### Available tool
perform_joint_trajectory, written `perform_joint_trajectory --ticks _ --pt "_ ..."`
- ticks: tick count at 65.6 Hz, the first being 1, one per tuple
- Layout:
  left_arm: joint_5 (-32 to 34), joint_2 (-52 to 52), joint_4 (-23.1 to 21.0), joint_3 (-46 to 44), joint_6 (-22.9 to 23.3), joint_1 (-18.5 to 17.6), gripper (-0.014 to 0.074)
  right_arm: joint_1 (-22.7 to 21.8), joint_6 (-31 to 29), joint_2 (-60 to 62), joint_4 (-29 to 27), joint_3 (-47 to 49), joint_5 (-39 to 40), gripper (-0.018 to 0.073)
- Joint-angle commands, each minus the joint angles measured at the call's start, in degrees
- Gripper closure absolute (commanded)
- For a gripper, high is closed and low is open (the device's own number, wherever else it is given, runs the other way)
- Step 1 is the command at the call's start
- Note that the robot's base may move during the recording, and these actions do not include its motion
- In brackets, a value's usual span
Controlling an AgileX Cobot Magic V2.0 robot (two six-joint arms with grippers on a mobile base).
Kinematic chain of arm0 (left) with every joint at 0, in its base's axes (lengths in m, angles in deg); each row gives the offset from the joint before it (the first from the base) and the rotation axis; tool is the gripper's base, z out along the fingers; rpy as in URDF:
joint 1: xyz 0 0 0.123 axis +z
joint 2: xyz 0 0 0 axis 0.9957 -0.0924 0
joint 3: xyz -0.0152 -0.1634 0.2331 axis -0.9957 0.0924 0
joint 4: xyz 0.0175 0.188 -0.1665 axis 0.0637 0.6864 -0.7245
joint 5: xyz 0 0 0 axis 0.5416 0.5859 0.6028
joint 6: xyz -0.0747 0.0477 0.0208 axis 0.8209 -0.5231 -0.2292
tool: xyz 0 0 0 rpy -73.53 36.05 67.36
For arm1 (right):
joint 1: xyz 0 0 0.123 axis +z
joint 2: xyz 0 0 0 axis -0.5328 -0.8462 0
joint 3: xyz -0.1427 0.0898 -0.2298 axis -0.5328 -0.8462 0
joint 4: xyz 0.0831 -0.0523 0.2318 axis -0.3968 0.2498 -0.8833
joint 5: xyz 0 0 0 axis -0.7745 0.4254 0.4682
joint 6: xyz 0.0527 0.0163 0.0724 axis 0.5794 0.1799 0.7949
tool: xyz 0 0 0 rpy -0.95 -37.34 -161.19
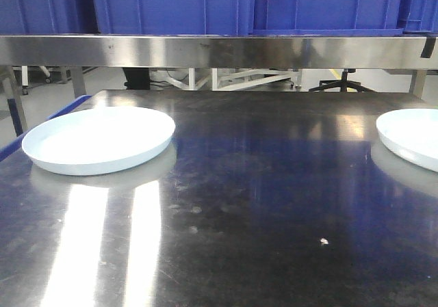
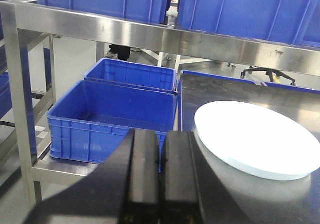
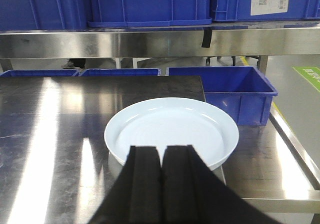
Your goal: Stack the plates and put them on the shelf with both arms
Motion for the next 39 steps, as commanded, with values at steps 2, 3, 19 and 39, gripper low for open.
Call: perform_joint_trajectory --ticks 2,3,19,39 --pt "5.13 1.25 -0.05 0.2 0.22 0.18 0.0514 -0.38 -0.39 1.04 0.21 -0.11 5.02 0.0512" --pt "5.13 1.25 -0.05 0.2 0.22 0.18 0.0514 -0.38 -0.39 1.04 0.21 -0.11 5.02 0.0512" --pt "5.13 1.25 -0.05 0.2 0.22 0.18 0.0514 -0.38 -0.39 1.04 0.21 -0.11 5.02 0.0512" --pt "5.13 1.25 -0.05 0.2 0.22 0.18 0.0514 -0.38 -0.39 1.04 0.21 -0.11 5.02 0.0512"
